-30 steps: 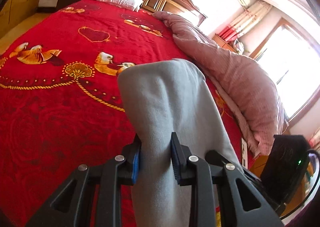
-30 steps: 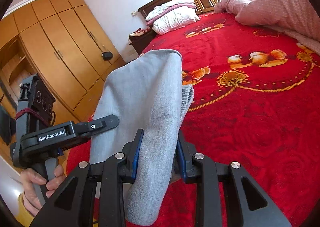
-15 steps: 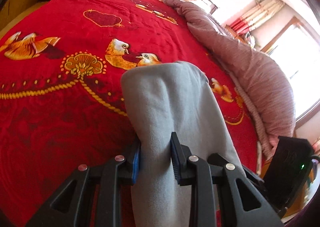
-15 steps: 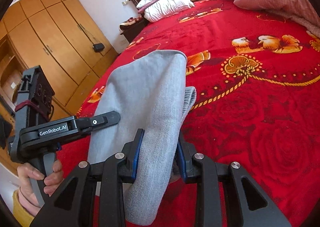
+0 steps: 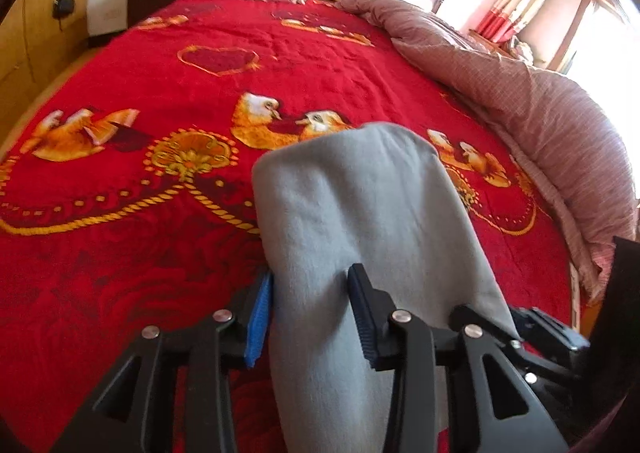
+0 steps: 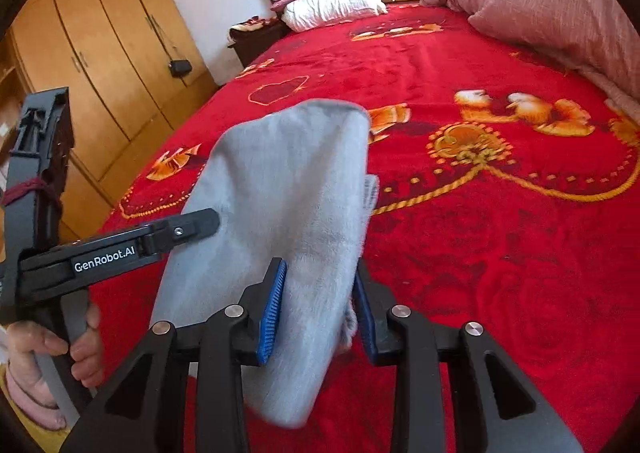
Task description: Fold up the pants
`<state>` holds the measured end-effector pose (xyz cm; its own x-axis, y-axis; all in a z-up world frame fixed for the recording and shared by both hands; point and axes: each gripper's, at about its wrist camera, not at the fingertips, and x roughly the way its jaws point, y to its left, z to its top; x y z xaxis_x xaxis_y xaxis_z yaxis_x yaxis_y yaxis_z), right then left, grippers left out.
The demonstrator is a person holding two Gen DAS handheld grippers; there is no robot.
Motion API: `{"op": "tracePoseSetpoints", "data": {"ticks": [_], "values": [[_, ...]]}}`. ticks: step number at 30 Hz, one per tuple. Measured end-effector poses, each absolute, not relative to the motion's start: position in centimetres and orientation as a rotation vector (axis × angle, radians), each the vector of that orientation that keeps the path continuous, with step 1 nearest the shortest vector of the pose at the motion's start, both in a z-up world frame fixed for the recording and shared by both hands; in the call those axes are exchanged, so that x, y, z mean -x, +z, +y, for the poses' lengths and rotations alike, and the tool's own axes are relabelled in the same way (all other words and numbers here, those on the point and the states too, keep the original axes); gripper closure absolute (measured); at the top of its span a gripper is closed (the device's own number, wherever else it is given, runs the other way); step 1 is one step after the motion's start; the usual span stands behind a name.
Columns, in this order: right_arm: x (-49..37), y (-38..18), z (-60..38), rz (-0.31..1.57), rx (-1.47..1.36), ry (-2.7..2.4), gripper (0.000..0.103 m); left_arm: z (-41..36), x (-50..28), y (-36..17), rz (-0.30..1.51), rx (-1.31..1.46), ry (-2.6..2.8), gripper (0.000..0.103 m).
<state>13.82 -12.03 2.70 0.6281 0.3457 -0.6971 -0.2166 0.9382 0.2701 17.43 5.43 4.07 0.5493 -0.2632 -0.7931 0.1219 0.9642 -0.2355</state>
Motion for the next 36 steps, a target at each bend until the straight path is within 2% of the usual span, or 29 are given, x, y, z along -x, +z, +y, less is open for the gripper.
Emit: {"op": "tracePoseSetpoints", "data": {"ticks": [4, 6, 9, 13, 20, 26, 32, 36], "values": [[-11.5, 5.1, -12.3, 0.763, -0.119, 0.316, 0.07, 5.2, -16.2, 5.5, 0.924, 0.14, -0.221, 0.064], [-10.5, 5.8, -12.0, 0.736, -0.104, 0.341, 0.073, 5.0, -15.6, 6.3, 0.896, 0.135, -0.227, 0.064], [-9.7, 5.8, -11.0, 0.736, -0.024, 0.357, 0.083, 4.9, -13.8, 6.8, 0.889, 0.151, -0.23, 0.064], [-9.7, 4.3, -10.5, 0.764, 0.046, 0.35, 0.087, 4.5, -11.4, 6.0, 0.904, 0.154, -0.239, 0.067], [-10.5, 1.3, -11.6, 0.825, 0.045, 0.337, 0.087, 4.5, -10.9, 3.0, 0.955, 0.131, -0.188, 0.068], [-10.6, 0.8, -12.1, 0.814, 0.051, 0.352, 0.087, 4.2, -11.0, 2.4, 0.941, 0.095, -0.175, 0.061], [-10.4, 1.1, -11.9, 0.82, 0.055, 0.357, 0.086, 4.1, -10.3, 2.6, 0.926, 0.095, -0.15, 0.06], [-10.2, 2.2, -12.7, 0.832, 0.019, 0.409, 0.081, 4.2, -9.4, 3.4, 0.931, 0.099, -0.136, 0.061]]}}
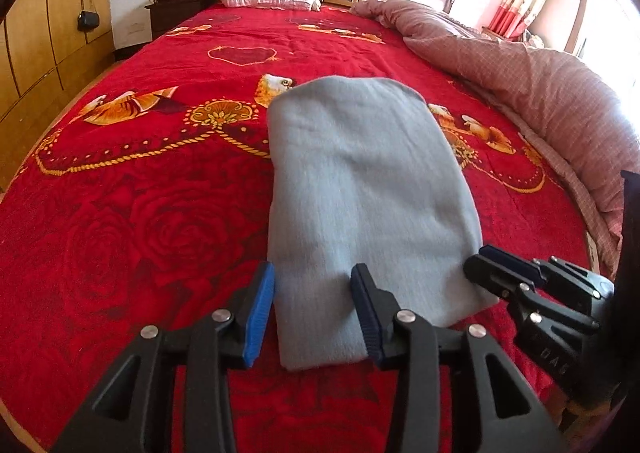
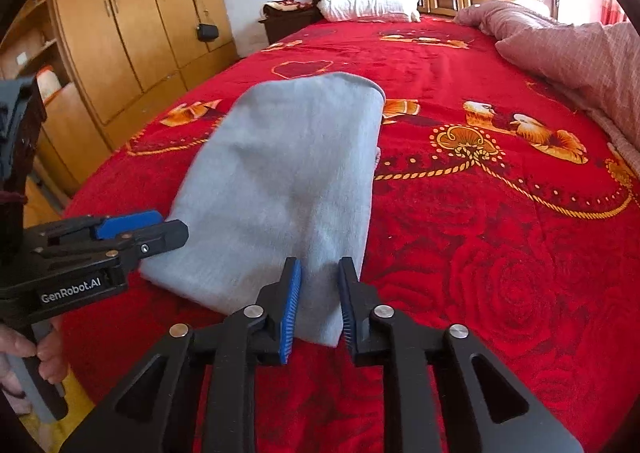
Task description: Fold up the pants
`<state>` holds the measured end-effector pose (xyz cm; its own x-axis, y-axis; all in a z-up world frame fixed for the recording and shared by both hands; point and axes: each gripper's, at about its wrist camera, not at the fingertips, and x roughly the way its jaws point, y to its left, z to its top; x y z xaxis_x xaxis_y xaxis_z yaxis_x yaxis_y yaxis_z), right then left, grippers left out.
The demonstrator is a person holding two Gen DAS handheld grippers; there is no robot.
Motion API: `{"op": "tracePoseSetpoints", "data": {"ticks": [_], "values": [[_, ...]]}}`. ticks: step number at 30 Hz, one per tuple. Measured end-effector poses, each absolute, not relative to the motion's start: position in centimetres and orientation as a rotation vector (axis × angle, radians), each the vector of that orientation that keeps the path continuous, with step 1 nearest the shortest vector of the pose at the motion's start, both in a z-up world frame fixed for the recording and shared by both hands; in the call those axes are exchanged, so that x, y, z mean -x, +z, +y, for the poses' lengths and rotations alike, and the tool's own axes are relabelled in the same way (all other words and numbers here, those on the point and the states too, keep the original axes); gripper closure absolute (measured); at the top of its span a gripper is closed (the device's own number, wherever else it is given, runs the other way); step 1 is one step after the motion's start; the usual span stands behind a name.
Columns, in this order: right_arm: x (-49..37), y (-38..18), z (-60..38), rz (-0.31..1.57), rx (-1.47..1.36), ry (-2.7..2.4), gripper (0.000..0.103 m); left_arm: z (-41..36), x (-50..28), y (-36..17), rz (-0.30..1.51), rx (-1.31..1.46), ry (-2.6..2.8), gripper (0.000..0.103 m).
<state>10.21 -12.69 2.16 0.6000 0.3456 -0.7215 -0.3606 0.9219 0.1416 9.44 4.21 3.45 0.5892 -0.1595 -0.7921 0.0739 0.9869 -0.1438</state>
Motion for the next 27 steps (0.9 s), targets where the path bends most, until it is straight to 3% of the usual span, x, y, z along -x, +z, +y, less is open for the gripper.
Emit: {"op": "tracePoseSetpoints", "data": {"ticks": [9, 12, 17, 22, 25, 27], "values": [[-7.1, 5.4, -14.1, 0.764, -0.018, 0.414, 0.07, 4.8, -6.4, 6.3, 0.894, 0.081, -0.097, 0.06], [-5.9, 6.3, -14.5, 0.741, -0.019, 0.401, 0.063, 4.8, -5.5, 7.1, 0.883, 0.081, -0.091, 0.05], [-4.1, 6.9, -15.0, 0.709, -0.013, 0.332, 0.037, 4.6, -3.9, 7.7, 0.87, 0.081, -0.087, 0.035], [-3.1, 6.5, -15.6, 0.715, -0.014, 0.306, 0.034, 4.3, -3.0, 7.3, 0.886, 0.084, -0.078, 0.03], [-2.9, 5.7, -15.8, 0.734, -0.024, 0.293, 0.031, 4.4, -2.9, 7.0, 0.884, 0.102, -0.059, 0.015], [-2.9, 4.9, -16.0, 0.749, -0.03, 0.272, 0.028, 4.3, -2.9, 6.5, 0.872, 0.1, -0.027, 0.012]]}}
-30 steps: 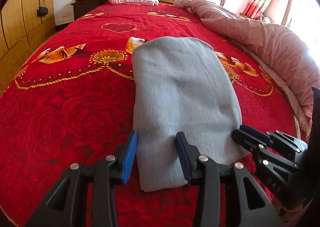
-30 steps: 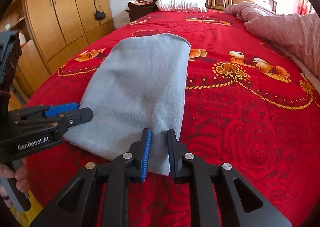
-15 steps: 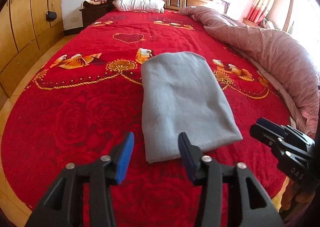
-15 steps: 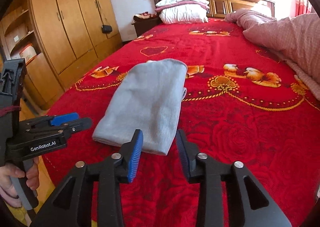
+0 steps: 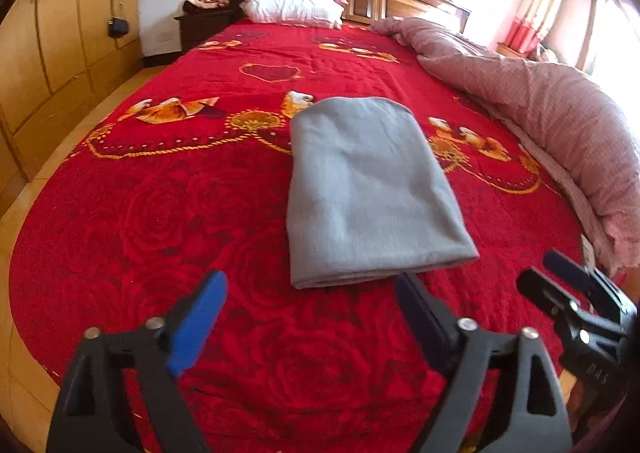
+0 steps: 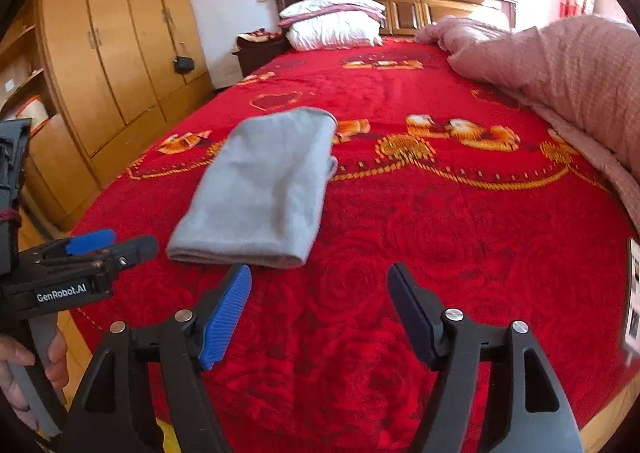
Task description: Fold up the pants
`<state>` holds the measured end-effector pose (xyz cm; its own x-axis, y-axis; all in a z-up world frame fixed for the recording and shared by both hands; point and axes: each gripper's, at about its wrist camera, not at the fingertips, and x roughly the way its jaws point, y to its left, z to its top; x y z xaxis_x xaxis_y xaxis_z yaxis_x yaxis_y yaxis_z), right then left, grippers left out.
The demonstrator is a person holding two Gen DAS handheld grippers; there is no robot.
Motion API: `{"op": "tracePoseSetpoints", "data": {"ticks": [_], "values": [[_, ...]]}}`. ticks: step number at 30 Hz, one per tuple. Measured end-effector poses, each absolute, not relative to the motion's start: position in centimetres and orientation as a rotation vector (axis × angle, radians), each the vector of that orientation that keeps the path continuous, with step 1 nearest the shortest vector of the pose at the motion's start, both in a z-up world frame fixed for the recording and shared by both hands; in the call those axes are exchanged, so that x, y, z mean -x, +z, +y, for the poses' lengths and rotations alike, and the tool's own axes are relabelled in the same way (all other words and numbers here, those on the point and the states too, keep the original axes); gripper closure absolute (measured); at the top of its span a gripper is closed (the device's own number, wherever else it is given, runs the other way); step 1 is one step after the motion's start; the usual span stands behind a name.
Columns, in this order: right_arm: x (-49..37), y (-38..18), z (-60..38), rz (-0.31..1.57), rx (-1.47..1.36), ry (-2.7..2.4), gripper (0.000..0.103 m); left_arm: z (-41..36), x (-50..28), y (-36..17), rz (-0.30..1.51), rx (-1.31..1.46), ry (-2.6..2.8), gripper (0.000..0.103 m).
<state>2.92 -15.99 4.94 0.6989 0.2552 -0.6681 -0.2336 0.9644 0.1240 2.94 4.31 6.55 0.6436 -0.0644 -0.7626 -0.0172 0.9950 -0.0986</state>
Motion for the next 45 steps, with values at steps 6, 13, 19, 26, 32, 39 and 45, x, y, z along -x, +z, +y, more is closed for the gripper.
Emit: {"op": "tracePoseSetpoints", "data": {"ticks": [6, 13, 19, 26, 32, 39, 45], "values": [[-3.8, 1.8, -15.9, 0.819, -0.026, 0.248, 0.028, 3.5, -4.1, 3.4, 0.939, 0.031, 0.022, 0.008], [-5.3, -1.1, -15.8, 0.855, -0.015, 0.193, 0.025, 2.8, -4.9, 0.2, 0.993, -0.011, 0.044, 0.006], [-5.4, -1.8, -14.8, 0.827, 0.043, 0.169, 0.016, 3.1, -5.3, -0.3, 0.996, 0.011, 0.047, 0.001], [-5.2, -1.9, -14.6, 0.815, 0.035, 0.171, 0.014, 3.0, -5.5, -0.3, 0.992, 0.012, 0.042, 0.0], [-5.3, -1.9, -14.6, 0.813, 0.036, 0.17, 0.013, 3.0, -5.6, -0.3, 0.994, 0.012, 0.043, 0.0], [-5.2, -2.0, -14.5, 0.81, 0.036, 0.172, 0.013, 3.0, -5.6, -0.3, 0.993, 0.009, 0.045, 0.0], [-5.2, -2.0, -14.5, 0.809, 0.039, 0.174, 0.012, 3.0, -5.6, -0.3, 0.993, 0.01, 0.045, 0.0]]}}
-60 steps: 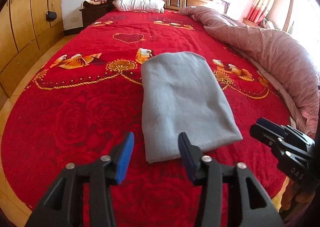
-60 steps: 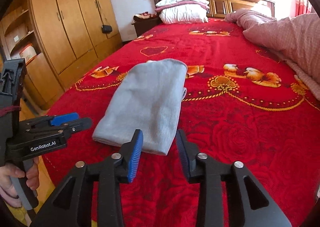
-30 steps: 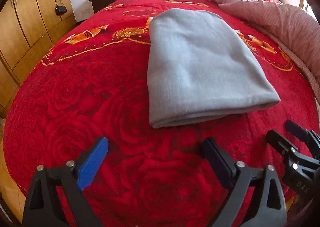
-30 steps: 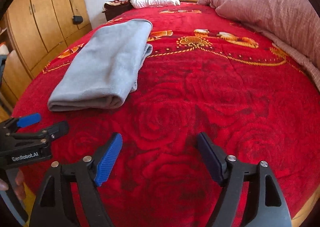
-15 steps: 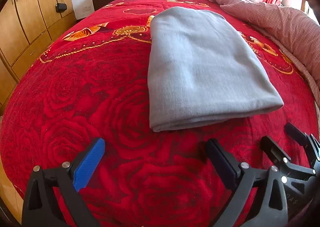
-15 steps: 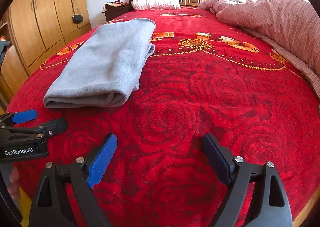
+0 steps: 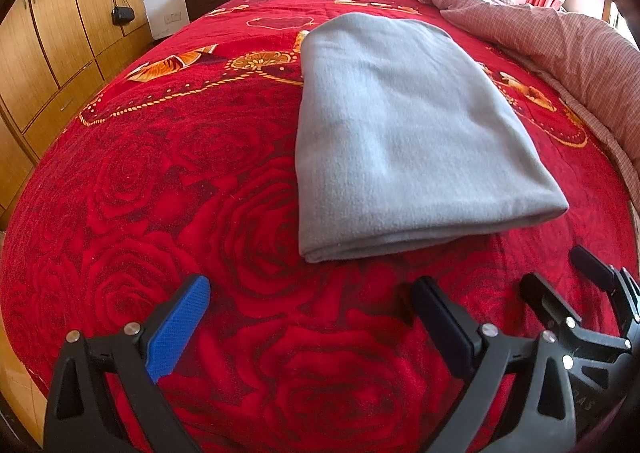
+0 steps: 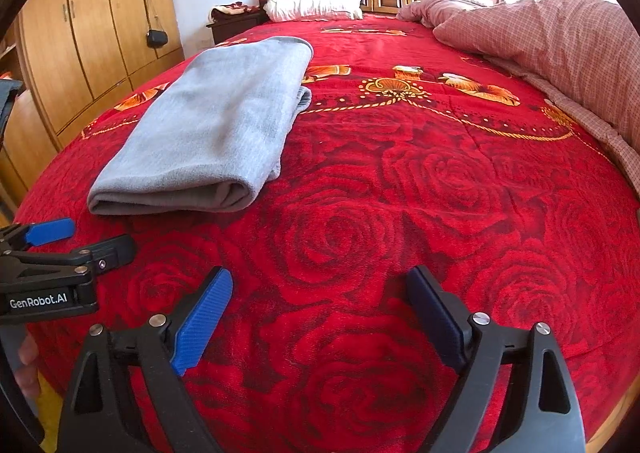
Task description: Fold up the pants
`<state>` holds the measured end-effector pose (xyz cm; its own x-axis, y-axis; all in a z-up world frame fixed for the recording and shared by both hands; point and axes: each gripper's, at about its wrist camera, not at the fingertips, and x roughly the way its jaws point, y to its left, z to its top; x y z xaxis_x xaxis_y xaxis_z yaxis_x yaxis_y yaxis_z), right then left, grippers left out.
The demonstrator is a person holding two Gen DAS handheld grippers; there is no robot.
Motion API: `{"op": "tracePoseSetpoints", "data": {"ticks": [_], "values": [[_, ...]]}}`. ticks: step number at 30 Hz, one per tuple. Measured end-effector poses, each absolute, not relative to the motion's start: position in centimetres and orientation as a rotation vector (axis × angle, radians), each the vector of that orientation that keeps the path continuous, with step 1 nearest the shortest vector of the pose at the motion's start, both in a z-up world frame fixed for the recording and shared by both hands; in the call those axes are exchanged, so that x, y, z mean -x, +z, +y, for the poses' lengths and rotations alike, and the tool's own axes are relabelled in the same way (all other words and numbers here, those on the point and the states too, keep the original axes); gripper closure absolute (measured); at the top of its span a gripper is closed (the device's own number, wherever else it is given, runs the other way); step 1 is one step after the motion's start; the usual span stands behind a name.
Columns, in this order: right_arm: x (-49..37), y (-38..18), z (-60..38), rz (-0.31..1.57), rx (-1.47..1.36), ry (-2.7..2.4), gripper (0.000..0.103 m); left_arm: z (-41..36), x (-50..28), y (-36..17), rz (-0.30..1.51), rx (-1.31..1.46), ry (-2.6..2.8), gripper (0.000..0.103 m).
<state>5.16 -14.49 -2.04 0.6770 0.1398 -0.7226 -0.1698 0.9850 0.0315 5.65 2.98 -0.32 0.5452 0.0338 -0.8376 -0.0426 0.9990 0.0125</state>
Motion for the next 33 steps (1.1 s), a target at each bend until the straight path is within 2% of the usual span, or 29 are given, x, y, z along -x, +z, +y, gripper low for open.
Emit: {"op": "tracePoseSetpoints", "data": {"ticks": [33], "values": [[-5.1, -2.12, -14.17, 0.806, 0.05, 0.179, 0.007, 2.98, -5.67, -0.48, 0.997, 0.023, 0.048, 0.0]]}}
